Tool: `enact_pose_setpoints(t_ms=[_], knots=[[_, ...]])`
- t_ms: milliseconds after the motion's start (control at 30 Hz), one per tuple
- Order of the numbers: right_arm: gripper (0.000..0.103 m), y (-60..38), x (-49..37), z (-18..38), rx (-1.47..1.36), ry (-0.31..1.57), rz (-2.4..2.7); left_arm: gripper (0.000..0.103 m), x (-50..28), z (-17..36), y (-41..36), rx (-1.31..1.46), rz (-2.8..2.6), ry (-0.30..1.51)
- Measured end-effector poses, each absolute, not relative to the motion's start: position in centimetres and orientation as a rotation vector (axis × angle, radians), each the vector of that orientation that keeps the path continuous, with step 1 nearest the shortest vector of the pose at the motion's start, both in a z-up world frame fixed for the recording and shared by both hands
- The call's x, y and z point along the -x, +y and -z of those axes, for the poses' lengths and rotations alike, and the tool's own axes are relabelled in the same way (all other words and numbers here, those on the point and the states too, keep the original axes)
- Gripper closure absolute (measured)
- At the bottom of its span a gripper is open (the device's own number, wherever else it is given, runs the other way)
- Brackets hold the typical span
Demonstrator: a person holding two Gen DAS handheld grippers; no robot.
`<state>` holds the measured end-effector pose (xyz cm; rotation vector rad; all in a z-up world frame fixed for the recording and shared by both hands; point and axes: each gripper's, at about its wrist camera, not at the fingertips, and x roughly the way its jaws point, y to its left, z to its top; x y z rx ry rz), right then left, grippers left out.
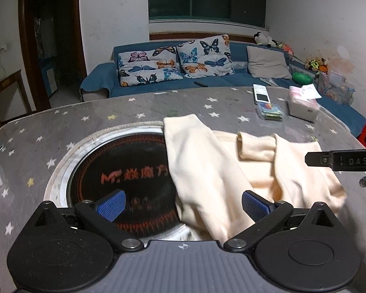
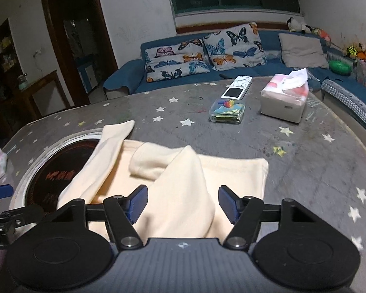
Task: Fold clothes
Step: 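Close both grippers on the sweatshirt fabric edge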
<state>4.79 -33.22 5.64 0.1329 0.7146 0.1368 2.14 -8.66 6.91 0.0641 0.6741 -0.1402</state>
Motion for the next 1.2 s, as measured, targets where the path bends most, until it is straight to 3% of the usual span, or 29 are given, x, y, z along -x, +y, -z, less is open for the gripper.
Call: enact_pose_setpoints(t_ms=[300,667,833,1000,1100,1200], knots=[[0.043,-33.1,-10.4,-3.8,-0.126,0.754,-0.124,0.006,-7.7,-6.7,-10.3,-0.076,0.153,0.669],[0.063,-33.2,-12.8,-2.0,-0.135,0.788,-0.163,0.013,-14.9,-4.6,-13.0,-0.090,0.175,0.698],[0.080,-33.5,-12.7,-2.1,-0.145,0.783,-0.183,0.030,-16.4,-3.3,-13.5,-0.107,0.179,0.737],[0.093,-33.7,-12.2,-2.3,-0.149,0.760,-0.181,0.069,-16.8,-2.1,-12.7,-0.084,0.180,0.788],[0.094,-33.7,-12.0,-2.5,-0.149,0.751,-0.182,0.077,-16.5,-2.1,-12.3,-0.080,0.182,0.779],[0.090,-33.7,-12.2,-2.3,-0.155,0.759,-0.187,0.077,-16.4,-2.3,-12.2,-0.079,0.183,0.775]])
